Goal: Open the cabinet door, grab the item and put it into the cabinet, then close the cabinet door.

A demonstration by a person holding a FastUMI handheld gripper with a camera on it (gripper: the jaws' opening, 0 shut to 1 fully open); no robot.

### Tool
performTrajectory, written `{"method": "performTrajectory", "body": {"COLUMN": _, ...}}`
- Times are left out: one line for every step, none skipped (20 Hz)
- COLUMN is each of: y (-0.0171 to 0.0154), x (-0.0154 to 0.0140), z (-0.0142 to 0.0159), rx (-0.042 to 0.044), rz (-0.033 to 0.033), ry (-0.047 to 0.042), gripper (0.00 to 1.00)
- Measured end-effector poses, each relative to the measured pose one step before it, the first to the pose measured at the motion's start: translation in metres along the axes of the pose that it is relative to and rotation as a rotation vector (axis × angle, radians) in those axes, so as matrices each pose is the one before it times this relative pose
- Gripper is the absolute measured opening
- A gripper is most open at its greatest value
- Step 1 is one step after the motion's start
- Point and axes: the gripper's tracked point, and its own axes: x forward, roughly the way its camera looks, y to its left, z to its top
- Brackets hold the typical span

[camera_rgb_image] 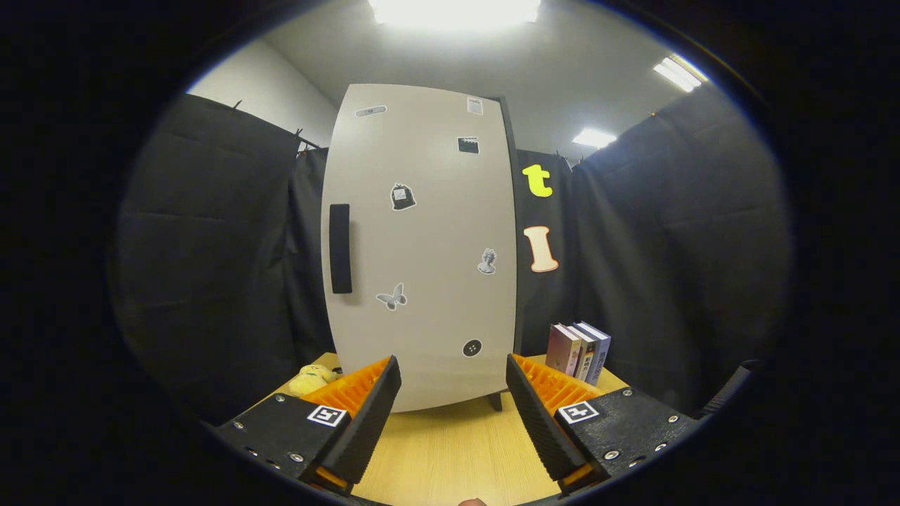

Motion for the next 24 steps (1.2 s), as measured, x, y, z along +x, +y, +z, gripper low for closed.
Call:
{"method": "performTrajectory", "body": {"y": -0.00045, "x": -0.006, "z": -0.00218, "rx": -0.00312, "rz": -0.00396, "ry": -0.00064, "gripper": 0.93}}
{"method": "performTrajectory", "body": {"y": -0.00086, "x": -0.0051, "z": -0.00383, "rx": -0.00009, "rz": -0.00045, "ry": 0.00104, "gripper": 0.93}}
{"method": "performTrajectory", "body": {"y": 0.00138, "x": -0.00515, "z": -0.00289, "rx": 0.00118, "rz": 0.00284, "ry": 0.00119, "gripper": 0.93}}
{"method": "performTrajectory", "body": {"y": 0.00052, "x": -0.00374, "z": -0.00294, "rx": -0.00084, "rz": 0.0012, "ry": 0.00002, "gripper": 0.93}}
{"method": "performTrajectory", "body": {"y": 0.00014, "x": -0.00437, "z": -0.00209, "rx": -0.00091, "rz": -0.0012, "ry": -0.00186, "gripper": 0.93}}
{"method": "performTrajectory", "body": {"y": 0.00096, "x": -0.0046, "z": -0.00141, "rx": -0.00186, "rz": -0.00008, "ry": 0.00023, "gripper": 0.93}}
{"method": "performTrajectory", "body": {"y": 0.00118, "x": -0.00349, "z": -0.00187, "rx": 0.00069, "rz": -0.00019, "ry": -0.0009, "gripper": 0.93}}
{"method": "performTrajectory", "body": {"y": 0.00187, "x": -0.00327, "z": -0.00112, "rx": 0.00185, "rz": 0.00147, "ry": -0.00034, "gripper": 0.93}}
{"method": "performTrajectory", "body": {"y": 0.0012, "x": -0.00249, "z": -0.00131, "rx": 0.0018, "rz": 0.0011, "ry": 0.00058, "gripper": 0.93}}
{"method": "performTrajectory", "body": {"y": 0.00041, "x": -0.0014, "z": -0.00155, "rx": 0.00299, "rz": -0.0001, "ry": 0.001, "gripper": 0.93}}
{"method": "performTrajectory", "body": {"y": 0.00174, "x": -0.00174, "z": -0.00019, "rx": 0.00369, "rz": 0.00123, "ry": -0.00049, "gripper": 0.94}}
{"method": "performTrajectory", "body": {"y": 0.00082, "x": -0.00098, "z": -0.00096, "rx": 0.00301, "rz": 0.00041, "ry": 0.00057, "gripper": 0.93}}
{"method": "performTrajectory", "body": {"y": 0.00088, "x": -0.00069, "z": 0.00012, "rx": 0.00104, "rz": 0.00129, "ry": -0.0003, "gripper": 0.94}}
{"method": "performTrajectory", "body": {"y": 0.00123, "x": -0.00119, "z": -0.00023, "rx": -0.00169, "rz": -0.00019, "ry": 0.00066, "gripper": 0.93}}
{"method": "performTrajectory", "body": {"y": 0.00138, "x": -0.002, "z": 0.00096, "rx": -0.00066, "rz": 0.0008, "ry": -0.00025, "gripper": 0.93}}
{"method": "performTrajectory", "body": {"y": 0.0024, "x": -0.00019, "z": 0.00039, "rx": 0.00208, "rz": 0.00294, "ry": -0.00221, "gripper": 0.93}}
{"method": "performTrajectory", "body": {"y": 0.00144, "x": -0.00031, "z": 0.00077, "rx": 0.0002, "rz": -0.00004, "ry": -0.00151, "gripper": 0.93}}
{"method": "performTrajectory", "body": {"y": 0.00041, "x": -0.00088, "z": 0.00082, "rx": 0.00011, "rz": -0.00057, "ry": -0.00228, "gripper": 0.93}}
{"method": "performTrajectory", "body": {"y": 0.00128, "x": 0.00013, "z": 0.00079, "rx": 0.00146, "rz": 0.00063, "ry": -0.00137, "gripper": 0.93}}
{"method": "performTrajectory", "body": {"y": 0.00147, "x": 0.00007, "z": -0.00027, "rx": 0.00218, "rz": 0.00234, "ry": -0.00034, "gripper": 0.93}}
{"method": "performTrajectory", "body": {"y": 0.00185, "x": -0.00004, "z": -0.00027, "rx": 0.00135, "rz": 0.00195, "ry": 0.00012, "gripper": 0.93}}
{"method": "performTrajectory", "body": {"y": 0.00112, "x": -0.00126, "z": 0.0003, "rx": -0.00043, "rz": 0.00093, "ry": 0.00003, "gripper": 0.93}}
{"method": "performTrajectory", "body": {"y": 0.00138, "x": 0.00029, "z": -0.001, "rx": -0.00245, "rz": 0.00155, "ry": 0.00545, "gripper": 0.93}}
{"method": "performTrajectory", "body": {"y": 0.00115, "x": 0.00006, "z": -0.00283, "rx": -0.00227, "rz": 0.00346, "ry": 0.00484, "gripper": 0.94}}
